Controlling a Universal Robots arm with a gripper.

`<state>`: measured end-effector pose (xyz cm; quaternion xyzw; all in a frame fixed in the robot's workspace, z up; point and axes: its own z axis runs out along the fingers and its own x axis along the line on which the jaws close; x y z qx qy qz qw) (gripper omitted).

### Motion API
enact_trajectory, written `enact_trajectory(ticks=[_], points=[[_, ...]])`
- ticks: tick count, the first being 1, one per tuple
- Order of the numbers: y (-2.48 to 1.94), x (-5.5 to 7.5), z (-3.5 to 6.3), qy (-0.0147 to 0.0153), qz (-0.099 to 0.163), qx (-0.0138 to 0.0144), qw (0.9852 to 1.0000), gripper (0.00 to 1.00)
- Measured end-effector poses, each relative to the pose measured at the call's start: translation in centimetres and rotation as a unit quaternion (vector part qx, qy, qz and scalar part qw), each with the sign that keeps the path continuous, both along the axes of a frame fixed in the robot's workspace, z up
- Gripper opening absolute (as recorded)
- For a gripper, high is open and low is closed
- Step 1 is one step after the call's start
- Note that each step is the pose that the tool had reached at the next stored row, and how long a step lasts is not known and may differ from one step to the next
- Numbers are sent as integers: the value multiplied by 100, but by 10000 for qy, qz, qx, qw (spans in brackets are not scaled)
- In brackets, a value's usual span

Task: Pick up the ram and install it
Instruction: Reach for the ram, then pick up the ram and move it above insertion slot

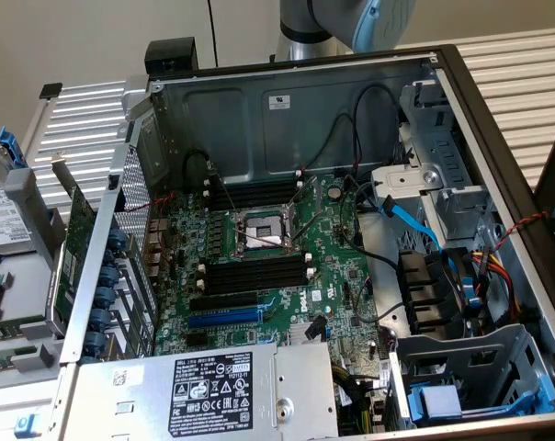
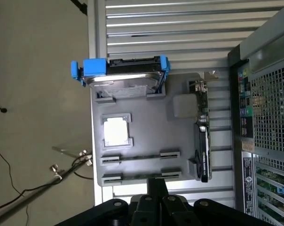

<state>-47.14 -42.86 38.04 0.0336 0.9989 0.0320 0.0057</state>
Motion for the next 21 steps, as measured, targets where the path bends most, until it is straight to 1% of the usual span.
enact_trajectory(ticks=[16,17,19,21], points=[[0,-1,0,0,-1,1,10000,10],[-1,-4,-1,-1,20,0,10000,10],[0,-6,-2,-1,179,1,9998,10],[1,-6,-1,0,358,0,9994,10]])
